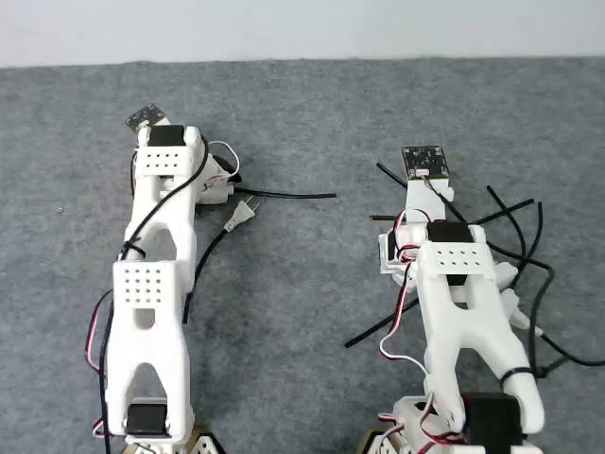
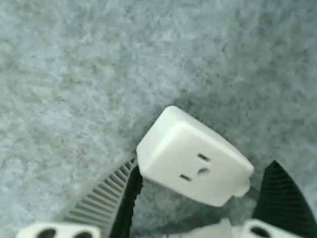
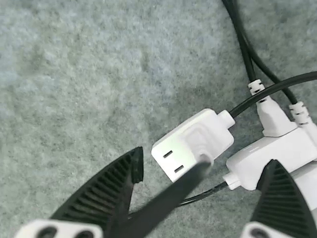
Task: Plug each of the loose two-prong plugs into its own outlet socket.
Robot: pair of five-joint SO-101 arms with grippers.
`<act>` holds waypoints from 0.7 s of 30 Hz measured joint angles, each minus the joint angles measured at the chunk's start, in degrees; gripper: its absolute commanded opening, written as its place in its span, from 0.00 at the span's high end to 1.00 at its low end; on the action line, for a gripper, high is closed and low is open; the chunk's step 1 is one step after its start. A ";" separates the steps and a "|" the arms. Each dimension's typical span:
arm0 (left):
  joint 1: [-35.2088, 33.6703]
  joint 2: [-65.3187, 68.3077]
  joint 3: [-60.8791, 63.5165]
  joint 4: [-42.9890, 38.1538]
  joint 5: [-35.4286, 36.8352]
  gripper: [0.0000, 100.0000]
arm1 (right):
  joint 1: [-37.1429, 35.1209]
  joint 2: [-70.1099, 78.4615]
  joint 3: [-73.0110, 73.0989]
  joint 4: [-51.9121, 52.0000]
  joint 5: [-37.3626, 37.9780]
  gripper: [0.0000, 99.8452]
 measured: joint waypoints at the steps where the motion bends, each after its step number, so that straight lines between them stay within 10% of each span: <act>1: 0.00 2.46 -4.22 1.49 0.35 0.65 | -0.09 0.00 0.00 0.00 0.00 0.65; 11: -0.18 16.26 -30.59 4.22 0.97 0.99 | -1.58 0.00 0.00 0.00 0.18 0.65; 21: 0.18 16.70 -31.65 4.22 -5.89 0.99 | -1.67 0.00 0.00 0.00 0.18 0.65</act>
